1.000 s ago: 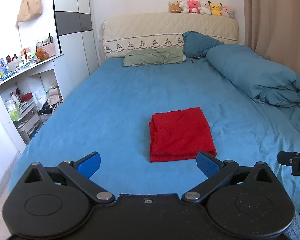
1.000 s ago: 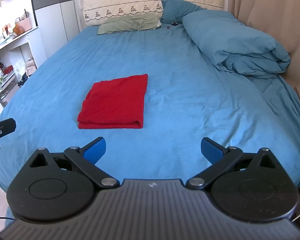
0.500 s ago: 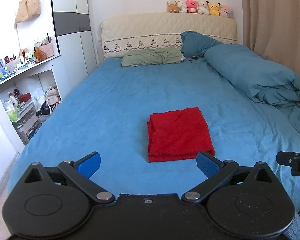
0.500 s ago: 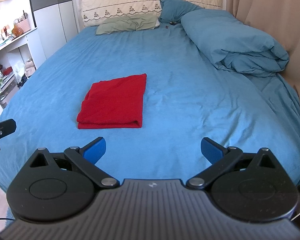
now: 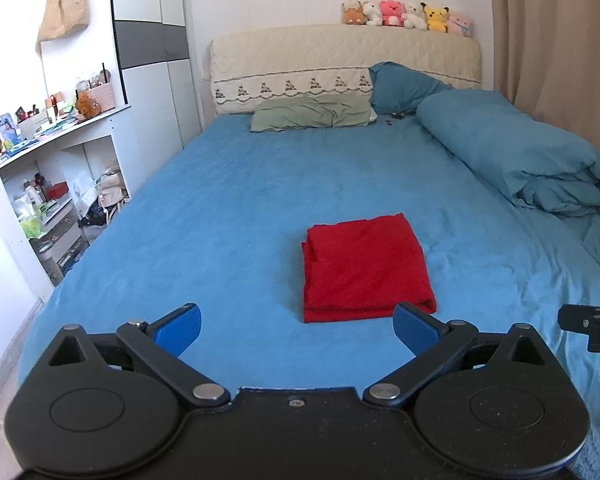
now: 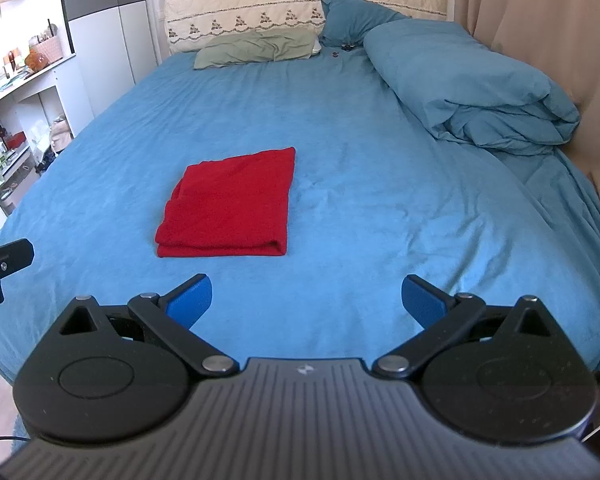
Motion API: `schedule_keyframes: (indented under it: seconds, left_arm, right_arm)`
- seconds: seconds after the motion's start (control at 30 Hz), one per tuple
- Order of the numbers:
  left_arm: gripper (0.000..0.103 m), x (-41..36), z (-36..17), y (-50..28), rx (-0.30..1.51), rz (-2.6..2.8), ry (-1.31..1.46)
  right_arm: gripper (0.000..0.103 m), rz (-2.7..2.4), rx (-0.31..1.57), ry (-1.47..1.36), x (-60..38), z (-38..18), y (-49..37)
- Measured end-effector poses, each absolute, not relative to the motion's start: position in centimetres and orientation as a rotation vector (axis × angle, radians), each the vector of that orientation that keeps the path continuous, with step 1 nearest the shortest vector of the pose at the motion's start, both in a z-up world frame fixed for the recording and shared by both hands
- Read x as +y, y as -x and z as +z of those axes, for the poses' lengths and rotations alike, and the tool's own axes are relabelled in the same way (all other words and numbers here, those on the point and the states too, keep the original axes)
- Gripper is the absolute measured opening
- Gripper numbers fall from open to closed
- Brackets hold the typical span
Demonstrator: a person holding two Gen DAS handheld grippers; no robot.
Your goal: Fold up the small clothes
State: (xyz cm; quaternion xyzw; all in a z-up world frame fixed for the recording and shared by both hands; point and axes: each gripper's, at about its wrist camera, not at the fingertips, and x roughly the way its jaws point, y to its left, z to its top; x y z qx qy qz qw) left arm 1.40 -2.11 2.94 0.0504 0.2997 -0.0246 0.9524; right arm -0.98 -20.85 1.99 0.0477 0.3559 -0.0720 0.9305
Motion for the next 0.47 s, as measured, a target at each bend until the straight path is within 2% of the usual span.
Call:
schedule_keyframes:
  seconds: [0.47]
  left_arm:
    - [0.103,-1.27,2.65,-1.73,0.611,-0.052,-0.081]
  right_arm:
    - [0.103,-0.15,0.731,-0.104,-20.73,1.59,0.8]
